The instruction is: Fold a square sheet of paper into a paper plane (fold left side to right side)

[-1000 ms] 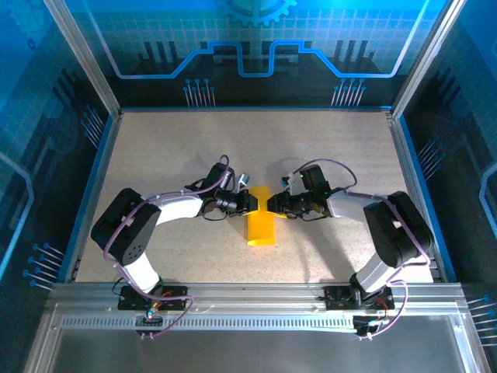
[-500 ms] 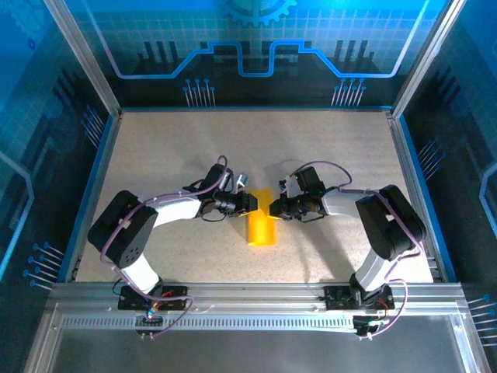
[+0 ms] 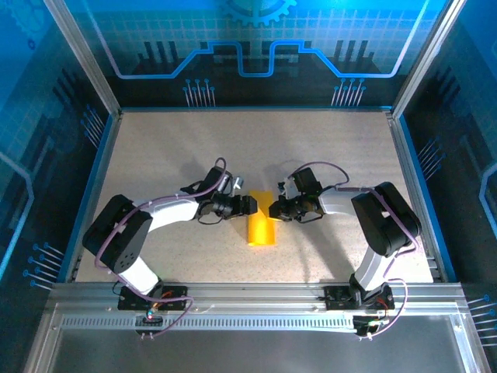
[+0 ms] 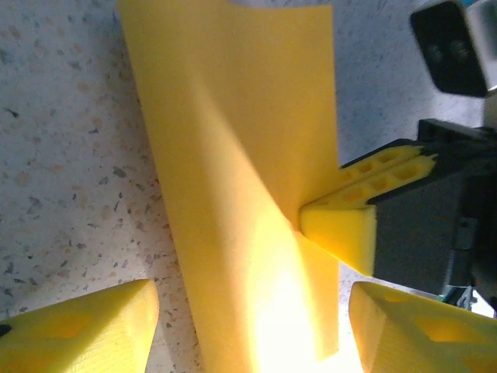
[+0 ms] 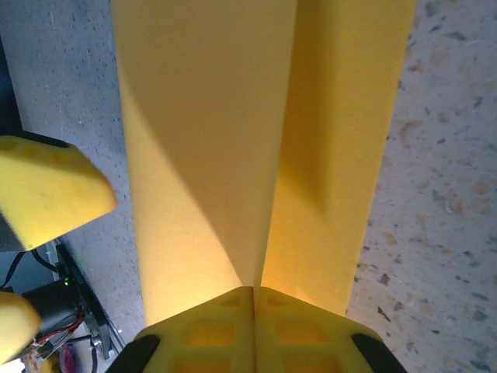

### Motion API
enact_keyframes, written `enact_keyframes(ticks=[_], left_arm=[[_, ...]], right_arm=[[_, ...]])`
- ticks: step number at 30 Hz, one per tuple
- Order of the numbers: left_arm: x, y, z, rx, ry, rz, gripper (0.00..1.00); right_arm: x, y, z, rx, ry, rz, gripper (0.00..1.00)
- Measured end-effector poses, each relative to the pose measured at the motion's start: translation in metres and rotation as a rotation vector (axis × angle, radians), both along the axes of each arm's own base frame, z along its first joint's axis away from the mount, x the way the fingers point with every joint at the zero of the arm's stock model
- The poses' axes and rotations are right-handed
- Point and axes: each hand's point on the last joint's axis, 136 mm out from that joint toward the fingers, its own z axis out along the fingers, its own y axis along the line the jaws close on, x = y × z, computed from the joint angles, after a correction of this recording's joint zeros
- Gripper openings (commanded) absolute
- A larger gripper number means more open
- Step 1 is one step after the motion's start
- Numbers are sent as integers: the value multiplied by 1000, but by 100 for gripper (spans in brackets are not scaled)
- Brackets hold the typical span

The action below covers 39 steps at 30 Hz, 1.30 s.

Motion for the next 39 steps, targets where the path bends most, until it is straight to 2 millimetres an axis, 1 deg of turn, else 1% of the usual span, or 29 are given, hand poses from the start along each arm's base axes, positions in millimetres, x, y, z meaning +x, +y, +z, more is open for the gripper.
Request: enact_keyframes(ticks=[3,6,10,12,13,18,22,24,28,31,35,39], left_arm=[[-4,-3,-11,17,28,-13,67],[-6,-6,-18,29,45,-21,64],[-6,-7,-26,44,58,-23,56],[-5,-6,-27,54,63,-18,51],[-5,-5,-29,63,65,-17,49],[-4,-3,-33,96,71,-19,47],[-4,-3,-35,117,80,-23,46],[-4,-3,-36,129,83,-27,46],[-4,-4,-37,179,87,-46,47],[-4,-5,-39,220,89,-61,48],[-5,-6,-39,257,95,-74,49],[-4,-6,-40,279,112,-76,50]], right_arm=[[0,0,0,0,0,0,10],[1,0,0,0,-2,0,12],[2,1,2,2,-4,1,16],[2,1,2,2,-5,0,20],[2,1,2,0,-7,1,24],[4,-3,3,-21,-19,-8,39],[9,-15,19,-39,-70,-32,50],[13,-24,28,-44,-101,-54,52],[20,-48,44,-59,-146,-111,56],[21,-60,51,-72,-167,-136,59],[21,-69,59,-83,-189,-151,59],[18,-71,61,-90,-193,-147,59]])
